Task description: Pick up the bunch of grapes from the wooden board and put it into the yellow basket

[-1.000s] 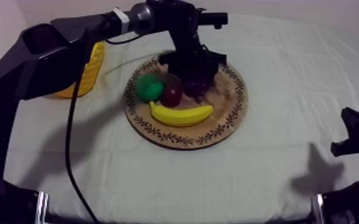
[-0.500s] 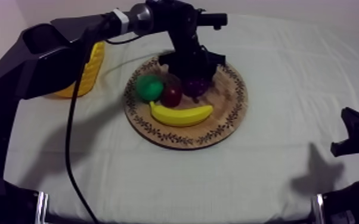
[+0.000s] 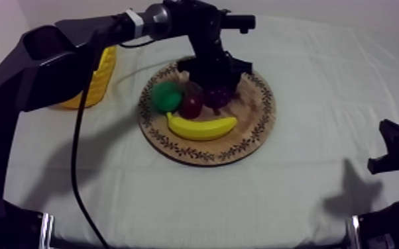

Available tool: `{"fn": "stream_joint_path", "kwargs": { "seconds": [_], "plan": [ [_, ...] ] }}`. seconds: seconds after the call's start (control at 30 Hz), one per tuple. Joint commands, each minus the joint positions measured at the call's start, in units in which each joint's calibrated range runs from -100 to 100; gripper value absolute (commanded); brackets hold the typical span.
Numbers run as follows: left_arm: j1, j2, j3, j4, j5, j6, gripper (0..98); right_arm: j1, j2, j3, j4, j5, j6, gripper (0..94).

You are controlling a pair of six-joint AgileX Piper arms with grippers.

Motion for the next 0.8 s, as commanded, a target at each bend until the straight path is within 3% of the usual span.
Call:
{"fn": "stream_joint_path", "kwargs": {
  "seconds": [0.0, 0.37, 0.77],
  "plan": [
    [0.1, -0.6, 0.3, -0.42, -0.2, 0.0, 47.7, 0.0, 0.0, 0.0, 0.0, 0.0, 0.0, 0.5],
    [1.1, -9.4, 5.8, -3.74, -2.4, -0.7, 47.3, 0.0, 0.0, 0.0, 0.0, 0.0, 0.0, 0.5],
    [1.2, -27.7, 24.2, -5.99, -10.4, -3.4, 47.7, 0.0, 0.0, 0.0, 0.0, 0.0, 0.0, 0.5]
  ]
}}
